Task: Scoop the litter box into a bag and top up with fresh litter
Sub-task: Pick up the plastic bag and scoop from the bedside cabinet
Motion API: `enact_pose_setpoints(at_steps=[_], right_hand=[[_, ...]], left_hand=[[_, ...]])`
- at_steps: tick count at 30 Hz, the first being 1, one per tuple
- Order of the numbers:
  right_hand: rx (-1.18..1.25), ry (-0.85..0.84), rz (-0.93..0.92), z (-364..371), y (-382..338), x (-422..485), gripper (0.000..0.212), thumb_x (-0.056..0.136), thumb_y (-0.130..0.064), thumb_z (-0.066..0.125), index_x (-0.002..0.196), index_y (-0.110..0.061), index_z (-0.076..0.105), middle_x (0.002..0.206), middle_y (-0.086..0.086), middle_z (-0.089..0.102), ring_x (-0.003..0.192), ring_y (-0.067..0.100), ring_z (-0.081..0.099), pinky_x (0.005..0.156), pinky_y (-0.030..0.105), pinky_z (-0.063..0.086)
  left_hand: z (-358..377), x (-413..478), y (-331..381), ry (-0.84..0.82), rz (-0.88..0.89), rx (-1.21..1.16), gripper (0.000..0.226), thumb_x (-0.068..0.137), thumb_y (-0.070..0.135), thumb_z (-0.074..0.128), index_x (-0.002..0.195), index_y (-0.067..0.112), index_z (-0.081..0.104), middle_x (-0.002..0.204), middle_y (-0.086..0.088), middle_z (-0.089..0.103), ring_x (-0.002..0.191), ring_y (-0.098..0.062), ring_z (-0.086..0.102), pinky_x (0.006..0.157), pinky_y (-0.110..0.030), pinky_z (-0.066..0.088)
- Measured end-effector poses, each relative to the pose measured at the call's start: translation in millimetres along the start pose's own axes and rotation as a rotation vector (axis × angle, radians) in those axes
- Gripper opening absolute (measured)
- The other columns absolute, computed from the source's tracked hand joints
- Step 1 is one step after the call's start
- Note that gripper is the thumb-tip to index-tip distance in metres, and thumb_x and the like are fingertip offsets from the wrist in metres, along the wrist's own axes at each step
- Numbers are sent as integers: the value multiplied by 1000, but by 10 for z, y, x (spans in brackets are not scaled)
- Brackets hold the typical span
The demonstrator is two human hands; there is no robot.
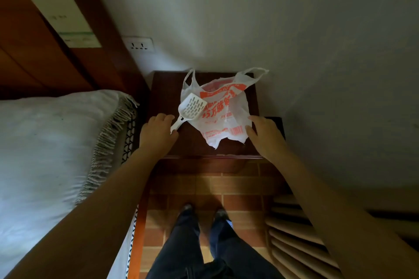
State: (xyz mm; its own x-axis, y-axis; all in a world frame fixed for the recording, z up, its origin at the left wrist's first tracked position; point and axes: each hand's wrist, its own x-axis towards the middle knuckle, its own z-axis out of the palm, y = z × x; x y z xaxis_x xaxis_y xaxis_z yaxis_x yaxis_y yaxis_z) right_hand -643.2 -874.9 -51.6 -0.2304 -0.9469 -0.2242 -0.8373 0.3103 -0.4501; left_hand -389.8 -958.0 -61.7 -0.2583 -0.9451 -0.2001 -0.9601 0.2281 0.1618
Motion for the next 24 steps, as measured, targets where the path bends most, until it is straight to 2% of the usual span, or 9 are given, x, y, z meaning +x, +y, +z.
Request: enact_pose_setpoints(at_steps=[6, 13, 20, 24], right_hand=[[58, -55, 69, 179, -158, 296, 43, 98, -32, 42, 133, -8, 46, 128, 14, 54, 115, 27, 53, 96, 44, 48], [73, -46, 136, 396, -239, 698, 41, 98, -34, 41, 130, -8, 47, 129, 11, 53, 116, 25, 52, 97, 36, 46], [72, -40, 246, 651, -208, 1117, 45, 95, -43, 43, 126, -10, 49, 124, 10, 56, 109, 24, 55, 91, 39, 49], [-4, -51, 278, 784, -187, 1238, 49, 94, -50, 41, 124, -13, 51, 122, 7, 58, 107, 22, 57, 90, 39, 51]], left_hand=[[75, 362, -226, -75, 35, 44, 49, 92, 27, 51, 138, 13, 41, 137, -11, 45, 122, -29, 45, 94, -42, 41], [368, 784, -364, -187, 89, 66, 48, 91, 26, 51, 136, 12, 42, 133, -10, 48, 119, -26, 47, 92, -38, 42], [798, 1164, -508, -288, 52, 50, 46, 93, 28, 51, 135, 12, 42, 132, -9, 47, 120, -26, 47, 92, -39, 42], [1036, 1286, -544, -327, 22, 31, 41, 92, 28, 53, 128, 11, 46, 124, -9, 51, 113, -26, 50, 89, -39, 43]])
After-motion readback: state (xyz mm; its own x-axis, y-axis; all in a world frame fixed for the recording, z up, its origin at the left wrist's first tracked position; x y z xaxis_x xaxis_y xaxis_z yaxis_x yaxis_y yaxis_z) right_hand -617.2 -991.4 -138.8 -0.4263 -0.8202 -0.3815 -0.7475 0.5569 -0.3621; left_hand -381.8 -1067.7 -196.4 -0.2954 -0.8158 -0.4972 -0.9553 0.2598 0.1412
